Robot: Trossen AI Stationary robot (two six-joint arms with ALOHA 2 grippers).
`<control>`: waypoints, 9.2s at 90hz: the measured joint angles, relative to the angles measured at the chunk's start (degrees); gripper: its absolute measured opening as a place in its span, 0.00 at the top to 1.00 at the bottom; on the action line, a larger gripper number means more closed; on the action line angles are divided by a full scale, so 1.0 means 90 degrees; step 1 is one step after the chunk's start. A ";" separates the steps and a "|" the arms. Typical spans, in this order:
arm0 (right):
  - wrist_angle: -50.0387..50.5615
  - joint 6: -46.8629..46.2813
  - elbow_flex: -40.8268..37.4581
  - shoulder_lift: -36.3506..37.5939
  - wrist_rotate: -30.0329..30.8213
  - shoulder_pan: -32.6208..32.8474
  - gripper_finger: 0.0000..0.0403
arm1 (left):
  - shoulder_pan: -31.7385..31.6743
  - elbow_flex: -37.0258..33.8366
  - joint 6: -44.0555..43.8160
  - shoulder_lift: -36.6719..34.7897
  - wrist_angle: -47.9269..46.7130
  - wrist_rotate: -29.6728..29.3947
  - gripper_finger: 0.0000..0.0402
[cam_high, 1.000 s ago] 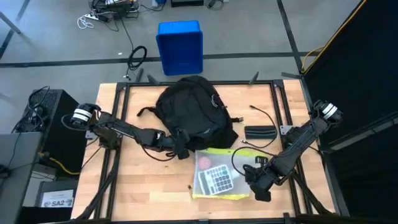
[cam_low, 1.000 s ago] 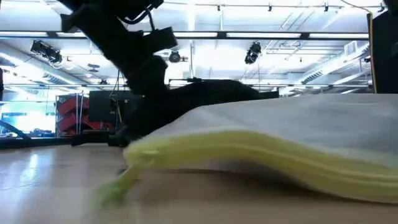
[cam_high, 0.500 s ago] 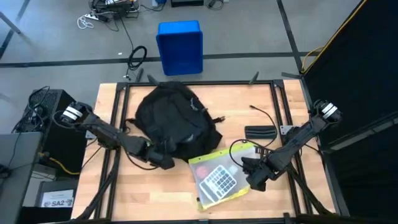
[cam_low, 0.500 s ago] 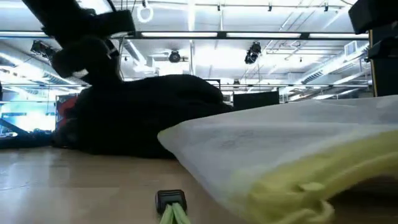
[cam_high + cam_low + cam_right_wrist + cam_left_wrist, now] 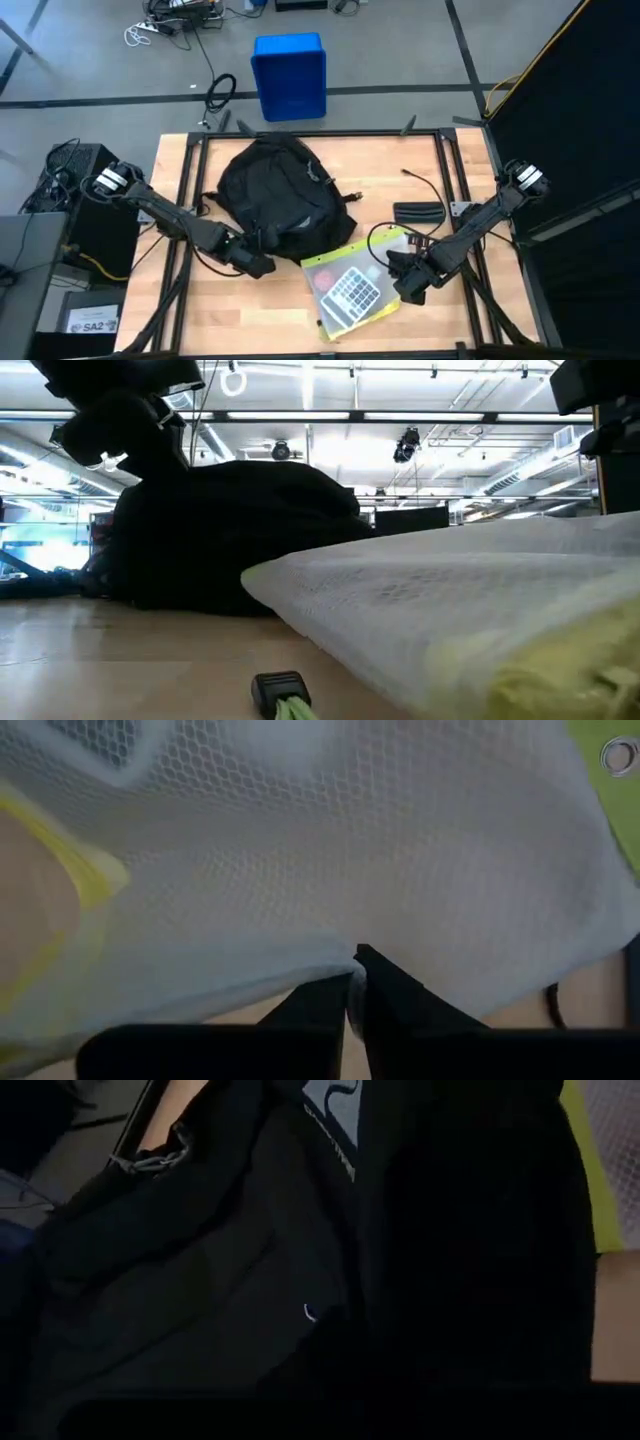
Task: Unpack backpack
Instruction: Remove the zip lock bag from the backpack, then open the zip lock bag
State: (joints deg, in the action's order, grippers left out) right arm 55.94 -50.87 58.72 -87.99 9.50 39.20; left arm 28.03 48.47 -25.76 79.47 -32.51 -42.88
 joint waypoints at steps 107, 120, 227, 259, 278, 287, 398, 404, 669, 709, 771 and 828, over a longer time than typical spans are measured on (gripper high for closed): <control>-0.0202 0.0157 0.0000 -0.0005 0.0111 -0.0080 1.00 | -0.1175 -0.0092 0.2591 0.1570 0.3794 0.1909 1.00; -0.0175 0.0159 0.0000 -0.0005 0.0276 -0.0080 1.00 | -0.1023 -0.0078 0.1909 0.1551 0.2713 0.1916 1.00; -0.0152 0.0165 0.0000 -0.0005 0.0663 -0.0374 0.90 | 0.0475 -0.0090 0.3065 0.1979 0.4554 0.2752 0.99; 0.0090 0.0165 0.0000 -0.0005 0.0670 -0.0379 0.89 | -0.0089 0.0289 0.3382 0.2986 0.4933 0.2705 0.99; 0.0655 -0.0229 0.0000 -0.0005 0.0882 -0.0412 0.83 | -0.0696 0.0287 0.3507 0.3011 0.5393 0.1976 0.99; 0.1006 -0.0529 0.0000 -0.0005 0.0857 -0.0443 0.80 | -0.0876 0.0287 0.3589 0.3011 0.5741 0.1903 0.99; 0.1522 -0.0831 0.0002 -0.0005 0.0539 -0.0466 0.72 | -0.0282 0.0340 0.5548 0.3253 0.6341 0.2136 0.53; 0.1406 -0.0788 0.0002 -0.0004 0.0593 -0.0492 0.71 | -0.0282 0.0342 0.5695 0.3307 0.6395 0.1974 0.51; -0.3734 0.2878 -0.1466 -0.0002 0.2448 -0.1822 0.70 | -0.0478 0.1997 0.4409 0.2685 0.1726 0.0895 1.00; -0.3967 0.3176 -0.1503 -0.0002 0.2423 -0.1856 0.69 | -0.0491 0.1960 0.3920 0.2392 0.1785 0.0984 1.00; -0.3975 0.3157 -0.1503 -0.0002 0.2438 -0.1855 0.69 | -0.0403 0.0726 0.3009 0.1935 0.2947 0.0824 1.00; -0.4023 0.3276 -0.1455 -0.0005 0.2439 -0.1869 0.68 | 0.0368 -0.1396 0.2301 0.0701 0.5661 0.0562 1.00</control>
State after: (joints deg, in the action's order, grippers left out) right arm 19.73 -21.39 45.63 -88.03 31.45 22.38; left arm 31.34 35.90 -5.05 85.77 18.44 -37.82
